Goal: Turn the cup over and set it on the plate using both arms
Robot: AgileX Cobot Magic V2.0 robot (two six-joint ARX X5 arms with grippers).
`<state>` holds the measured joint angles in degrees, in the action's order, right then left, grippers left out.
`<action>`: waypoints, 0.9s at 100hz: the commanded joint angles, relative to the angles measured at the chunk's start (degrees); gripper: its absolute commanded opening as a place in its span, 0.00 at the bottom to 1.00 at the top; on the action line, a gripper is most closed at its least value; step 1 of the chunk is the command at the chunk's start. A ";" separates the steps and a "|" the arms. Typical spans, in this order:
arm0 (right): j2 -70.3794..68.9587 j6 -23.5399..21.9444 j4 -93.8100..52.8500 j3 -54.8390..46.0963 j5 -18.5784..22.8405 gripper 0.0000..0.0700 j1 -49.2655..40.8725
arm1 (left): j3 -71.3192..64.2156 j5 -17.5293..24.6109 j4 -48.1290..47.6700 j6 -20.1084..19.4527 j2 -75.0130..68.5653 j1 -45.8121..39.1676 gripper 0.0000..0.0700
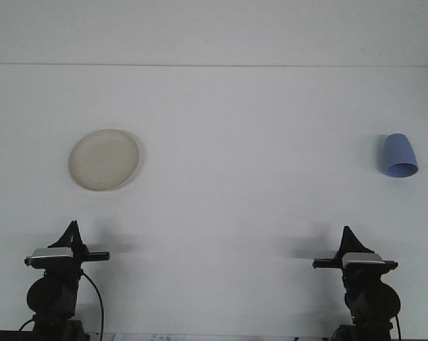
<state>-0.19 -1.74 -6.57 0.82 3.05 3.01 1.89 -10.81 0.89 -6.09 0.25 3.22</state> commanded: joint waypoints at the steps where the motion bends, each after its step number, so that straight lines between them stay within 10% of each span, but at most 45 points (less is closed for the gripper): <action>1: 0.13 -0.39 0.61 -0.09 -0.02 0.01 0.02 | -1.09 -0.31 0.79 -0.13 -0.09 -0.07 0.02; 74: 0.13 -0.55 0.63 -0.09 0.00 0.01 0.02 | -1.09 -0.31 0.79 -0.13 -0.09 -0.07 0.02; 90: 0.13 -11.82 0.63 -0.09 1.99 0.01 -0.07 | -1.09 -0.31 0.79 -0.13 -0.09 -0.07 0.02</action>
<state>-0.19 -5.34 -6.57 0.82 4.47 3.01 1.89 -10.81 0.89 -6.09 0.25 3.22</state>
